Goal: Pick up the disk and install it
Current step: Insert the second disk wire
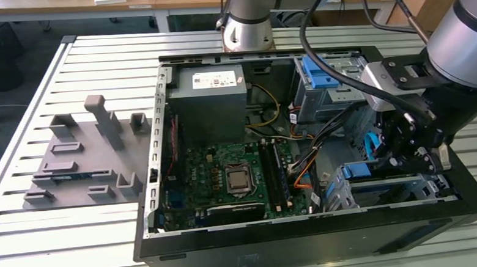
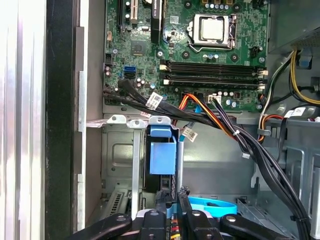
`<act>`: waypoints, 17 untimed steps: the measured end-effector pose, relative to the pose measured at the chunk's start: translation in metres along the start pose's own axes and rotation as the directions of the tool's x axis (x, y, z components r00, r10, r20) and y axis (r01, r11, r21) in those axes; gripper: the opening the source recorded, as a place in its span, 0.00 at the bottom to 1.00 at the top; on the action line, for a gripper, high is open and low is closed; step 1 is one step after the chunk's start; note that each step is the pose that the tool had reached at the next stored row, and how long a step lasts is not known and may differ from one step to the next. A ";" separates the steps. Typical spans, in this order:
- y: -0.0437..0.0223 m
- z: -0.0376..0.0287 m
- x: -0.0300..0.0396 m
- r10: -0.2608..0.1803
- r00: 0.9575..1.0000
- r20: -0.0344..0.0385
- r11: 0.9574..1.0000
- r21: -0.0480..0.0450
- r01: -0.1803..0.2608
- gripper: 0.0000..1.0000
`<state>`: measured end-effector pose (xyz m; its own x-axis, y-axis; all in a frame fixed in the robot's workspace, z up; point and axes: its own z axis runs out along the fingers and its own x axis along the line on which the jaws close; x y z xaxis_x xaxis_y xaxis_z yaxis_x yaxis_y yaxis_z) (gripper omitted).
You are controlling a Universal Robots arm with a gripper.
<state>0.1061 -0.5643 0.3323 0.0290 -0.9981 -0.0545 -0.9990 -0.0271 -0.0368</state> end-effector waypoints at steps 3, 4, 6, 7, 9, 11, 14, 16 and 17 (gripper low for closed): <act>0.0000 -0.0011 -0.0001 0.000 1.000 0.000 1.000 0.000 0.000 0.24; -0.0001 -0.0017 -0.0001 0.000 1.000 0.000 1.000 0.000 0.000 0.24; -0.0001 -0.0030 -0.0002 0.000 1.000 0.000 1.000 0.000 0.000 0.24; -0.0001 -0.0034 -0.0002 0.000 1.000 0.000 1.000 0.000 0.000 0.24; -0.0002 -0.0042 -0.0002 0.000 1.000 0.000 1.000 0.000 0.000 0.24; -0.0002 -0.0042 -0.0002 0.000 1.000 0.000 1.000 0.000 0.000 0.24; -0.0001 -0.0038 -0.0003 0.000 1.000 0.000 1.000 0.000 0.000 0.24; -0.0001 -0.0032 -0.0002 0.000 1.000 0.000 1.000 0.000 0.000 0.24; -0.0001 -0.0029 -0.0002 0.000 1.000 0.000 1.000 0.000 0.000 0.24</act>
<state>0.1061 -0.5643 0.3352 0.0286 -0.9981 -0.0545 -0.9990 -0.0266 -0.0368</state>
